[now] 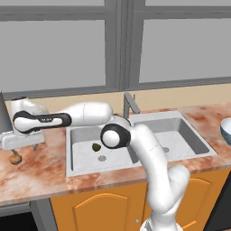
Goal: There is a mixed pile of frozen fruits and vegetables on the counter. Locate all the frozen vegetables and place the items in a bowl on the counter. Take all the frozen fruits and defrost them in a running sink.
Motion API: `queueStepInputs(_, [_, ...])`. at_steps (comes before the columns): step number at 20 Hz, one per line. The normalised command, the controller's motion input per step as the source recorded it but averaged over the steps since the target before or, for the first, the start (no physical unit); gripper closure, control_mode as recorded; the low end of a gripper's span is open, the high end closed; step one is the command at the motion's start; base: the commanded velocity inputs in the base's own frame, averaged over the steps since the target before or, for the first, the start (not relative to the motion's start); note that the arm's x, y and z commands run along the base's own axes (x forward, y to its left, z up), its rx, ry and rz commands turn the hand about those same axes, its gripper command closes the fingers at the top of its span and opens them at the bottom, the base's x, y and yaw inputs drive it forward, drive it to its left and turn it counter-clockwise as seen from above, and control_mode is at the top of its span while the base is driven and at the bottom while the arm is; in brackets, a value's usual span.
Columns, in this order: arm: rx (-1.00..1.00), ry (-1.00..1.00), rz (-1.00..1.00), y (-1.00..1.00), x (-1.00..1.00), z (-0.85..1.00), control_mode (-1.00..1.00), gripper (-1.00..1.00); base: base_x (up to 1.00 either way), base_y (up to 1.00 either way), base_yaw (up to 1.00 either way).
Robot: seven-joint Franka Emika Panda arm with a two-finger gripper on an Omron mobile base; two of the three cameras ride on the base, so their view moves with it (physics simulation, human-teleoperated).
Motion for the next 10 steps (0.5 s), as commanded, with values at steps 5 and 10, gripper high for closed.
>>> queueStepInputs(5, [-0.05,0.00,-0.01,0.12,0.00,0.00,-1.00,-1.00,0.00,0.00,0.00])
queueStepInputs(10, [-0.01,-0.05,0.00,0.00,0.13,-0.04,-1.00,-1.00,0.00,0.00,0.00])
